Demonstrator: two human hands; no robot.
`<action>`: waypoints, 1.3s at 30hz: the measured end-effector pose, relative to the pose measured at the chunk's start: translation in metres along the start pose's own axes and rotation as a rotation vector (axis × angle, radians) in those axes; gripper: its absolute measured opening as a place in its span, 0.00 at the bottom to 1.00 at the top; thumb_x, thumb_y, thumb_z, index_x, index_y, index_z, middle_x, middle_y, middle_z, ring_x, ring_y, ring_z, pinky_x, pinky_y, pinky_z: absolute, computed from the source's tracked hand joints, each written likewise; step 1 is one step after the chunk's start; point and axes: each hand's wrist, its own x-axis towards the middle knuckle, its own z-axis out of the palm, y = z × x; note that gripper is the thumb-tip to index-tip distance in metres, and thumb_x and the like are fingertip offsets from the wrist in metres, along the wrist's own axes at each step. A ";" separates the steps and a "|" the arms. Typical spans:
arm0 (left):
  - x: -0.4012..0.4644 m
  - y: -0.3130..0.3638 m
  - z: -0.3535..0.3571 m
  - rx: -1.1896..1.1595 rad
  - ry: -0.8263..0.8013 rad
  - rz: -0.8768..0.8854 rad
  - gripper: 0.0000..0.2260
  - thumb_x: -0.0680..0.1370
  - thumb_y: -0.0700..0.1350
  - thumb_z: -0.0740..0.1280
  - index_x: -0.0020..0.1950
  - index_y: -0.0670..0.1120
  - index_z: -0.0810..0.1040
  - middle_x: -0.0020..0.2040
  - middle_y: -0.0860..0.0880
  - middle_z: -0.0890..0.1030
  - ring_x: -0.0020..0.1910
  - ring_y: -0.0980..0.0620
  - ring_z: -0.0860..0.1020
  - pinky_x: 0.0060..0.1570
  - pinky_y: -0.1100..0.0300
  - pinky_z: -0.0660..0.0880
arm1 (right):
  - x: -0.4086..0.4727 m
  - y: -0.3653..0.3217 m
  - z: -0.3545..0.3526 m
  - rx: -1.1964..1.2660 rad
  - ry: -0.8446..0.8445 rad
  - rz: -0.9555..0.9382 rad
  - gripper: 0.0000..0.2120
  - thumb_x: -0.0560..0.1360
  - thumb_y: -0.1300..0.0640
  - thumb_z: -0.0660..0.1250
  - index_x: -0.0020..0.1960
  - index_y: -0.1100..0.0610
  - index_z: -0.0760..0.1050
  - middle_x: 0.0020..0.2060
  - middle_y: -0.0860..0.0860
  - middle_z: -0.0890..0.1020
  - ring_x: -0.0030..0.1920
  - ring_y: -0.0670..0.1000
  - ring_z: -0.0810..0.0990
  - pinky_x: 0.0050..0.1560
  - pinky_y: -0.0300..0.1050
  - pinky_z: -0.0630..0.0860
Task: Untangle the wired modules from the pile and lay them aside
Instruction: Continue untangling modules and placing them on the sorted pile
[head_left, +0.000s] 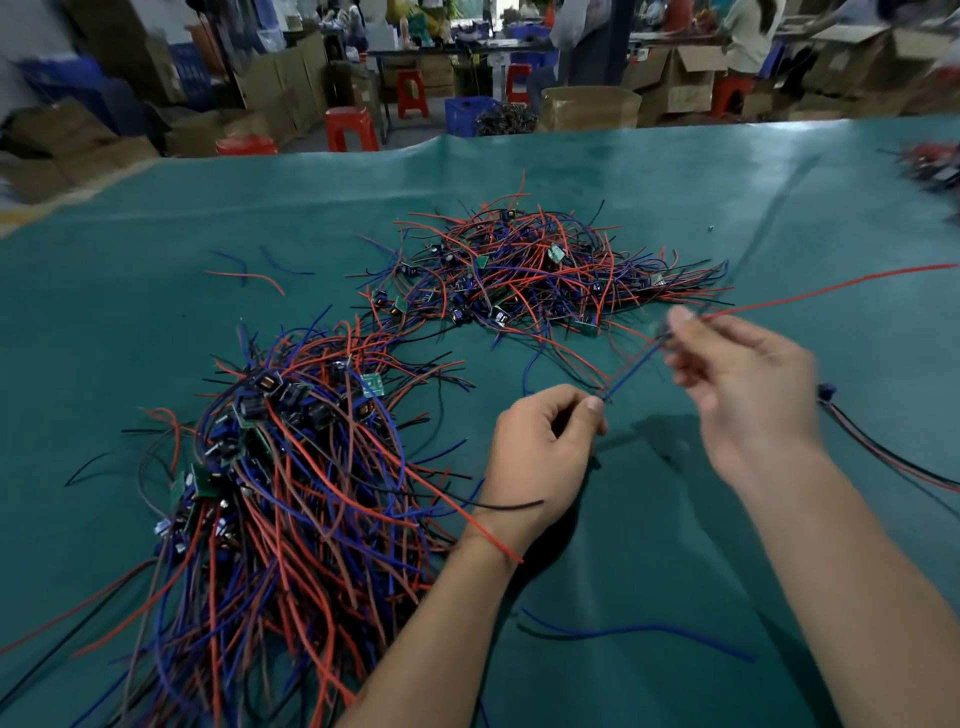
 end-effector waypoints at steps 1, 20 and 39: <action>-0.001 0.001 0.000 0.023 -0.013 0.010 0.14 0.78 0.49 0.63 0.36 0.44 0.79 0.28 0.47 0.75 0.29 0.55 0.70 0.34 0.55 0.68 | 0.002 -0.009 -0.004 0.065 0.043 0.008 0.11 0.74 0.63 0.74 0.34 0.57 0.82 0.28 0.48 0.82 0.29 0.45 0.76 0.34 0.37 0.71; 0.004 -0.008 0.000 0.060 0.102 -0.042 0.09 0.76 0.47 0.64 0.40 0.44 0.79 0.33 0.47 0.82 0.36 0.48 0.80 0.41 0.52 0.76 | 0.021 -0.028 0.156 -1.164 -0.640 -0.233 0.17 0.75 0.45 0.72 0.46 0.60 0.85 0.42 0.57 0.87 0.44 0.57 0.86 0.45 0.49 0.83; 0.005 -0.015 0.003 0.025 0.150 -0.041 0.07 0.74 0.47 0.63 0.41 0.46 0.79 0.31 0.52 0.80 0.35 0.48 0.81 0.41 0.50 0.79 | 0.059 0.011 0.022 -1.077 -0.079 -0.283 0.10 0.72 0.55 0.76 0.35 0.46 0.78 0.35 0.40 0.82 0.46 0.51 0.82 0.47 0.43 0.72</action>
